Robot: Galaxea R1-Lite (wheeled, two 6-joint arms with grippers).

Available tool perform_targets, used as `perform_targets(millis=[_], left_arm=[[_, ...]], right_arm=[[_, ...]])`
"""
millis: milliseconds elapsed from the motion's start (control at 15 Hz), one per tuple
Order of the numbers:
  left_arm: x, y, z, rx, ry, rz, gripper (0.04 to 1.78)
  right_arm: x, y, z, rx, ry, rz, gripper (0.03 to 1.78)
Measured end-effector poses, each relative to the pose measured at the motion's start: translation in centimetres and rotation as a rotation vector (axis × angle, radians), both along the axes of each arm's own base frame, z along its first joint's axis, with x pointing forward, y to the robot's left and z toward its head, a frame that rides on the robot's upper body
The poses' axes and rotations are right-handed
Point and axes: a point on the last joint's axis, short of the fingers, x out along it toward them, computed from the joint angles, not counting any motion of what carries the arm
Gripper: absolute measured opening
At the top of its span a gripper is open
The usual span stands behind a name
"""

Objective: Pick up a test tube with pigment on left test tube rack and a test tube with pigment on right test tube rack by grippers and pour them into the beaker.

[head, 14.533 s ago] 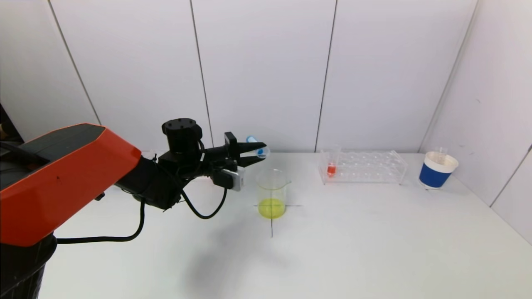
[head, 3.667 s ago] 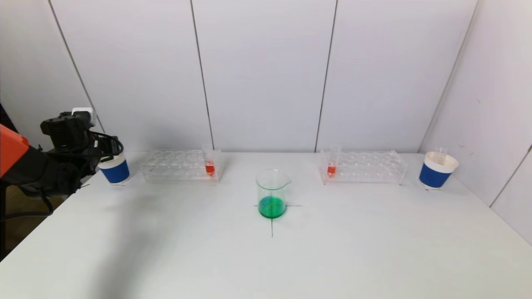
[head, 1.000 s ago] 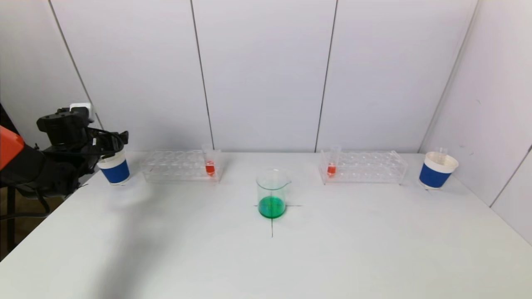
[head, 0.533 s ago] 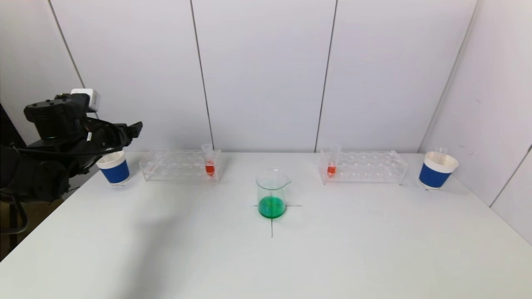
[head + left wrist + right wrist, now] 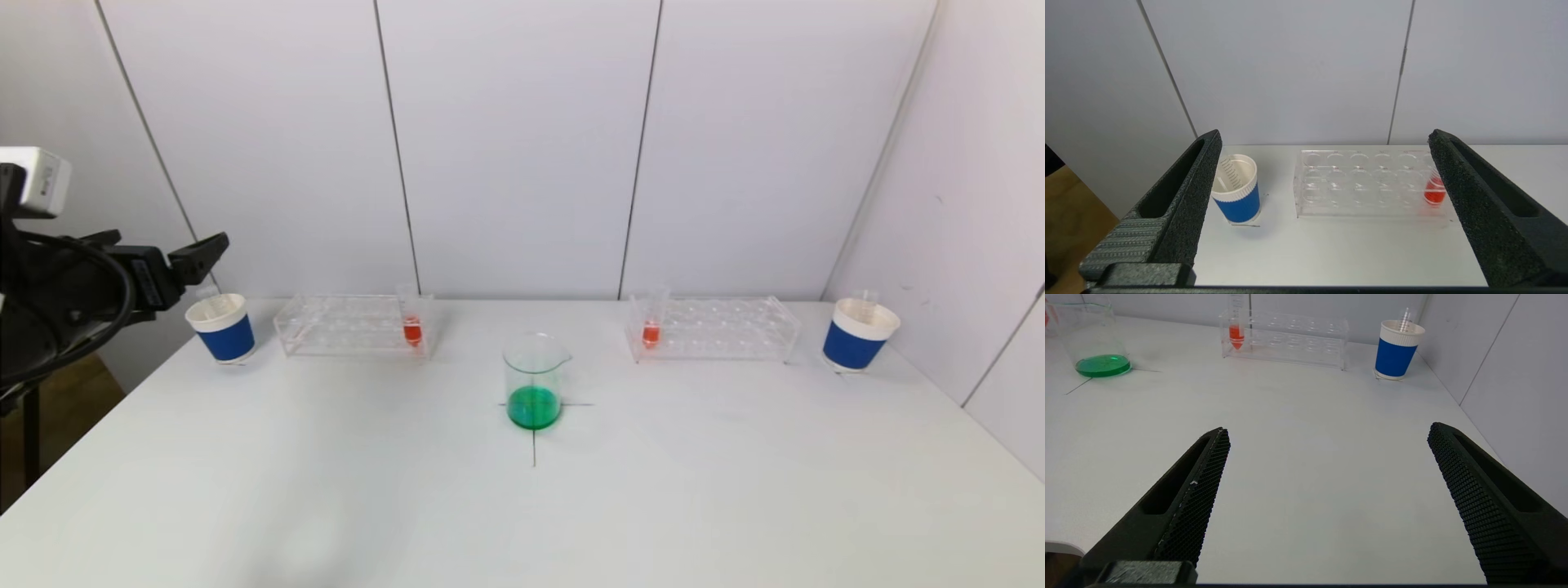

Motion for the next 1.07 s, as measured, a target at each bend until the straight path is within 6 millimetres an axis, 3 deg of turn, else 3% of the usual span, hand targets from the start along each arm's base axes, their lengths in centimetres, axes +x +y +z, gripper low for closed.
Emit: perform_targets(millis=[333,600,867,1067], left_arm=[[-10.0,-1.2,0.5,-0.036,0.012,-0.045,1.76],[-16.2,-2.0,-0.8,-0.065,0.039,-0.059,1.76],[-20.5,-2.5,-3.0,-0.068,0.051,-0.086,1.76],[-22.4,-2.6,-5.4,-0.060,0.039,-0.096,1.76]], right_arm=[[0.0,0.0,0.0,0.000,0.000,0.000,1.76],[0.0,0.0,0.0,0.000,0.000,0.000,1.76],[0.0,0.0,0.0,0.000,0.000,0.000,1.76],[0.0,0.0,0.0,0.000,0.000,0.000,1.76]])
